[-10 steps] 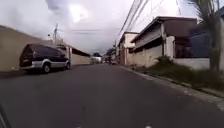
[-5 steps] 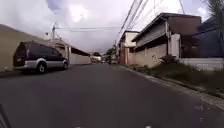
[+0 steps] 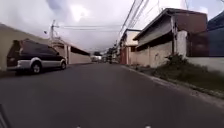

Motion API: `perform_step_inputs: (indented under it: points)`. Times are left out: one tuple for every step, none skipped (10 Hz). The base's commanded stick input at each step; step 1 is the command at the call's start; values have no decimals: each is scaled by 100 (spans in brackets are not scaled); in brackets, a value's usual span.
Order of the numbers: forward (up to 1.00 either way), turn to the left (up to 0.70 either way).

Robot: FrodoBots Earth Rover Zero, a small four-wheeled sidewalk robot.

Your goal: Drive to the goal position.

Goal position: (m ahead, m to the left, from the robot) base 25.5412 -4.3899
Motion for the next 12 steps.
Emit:
perform_step_inputs:
  points:
    - [100,40]
    - [100,16]
    - [100,3]
    - [100,2]
    - [100,0]
    - [100,0]
    - [100,-2]
    - [100,-4]
    - [100,-20]
    - [100,-5]
    - [100,0]
    - [100,0]
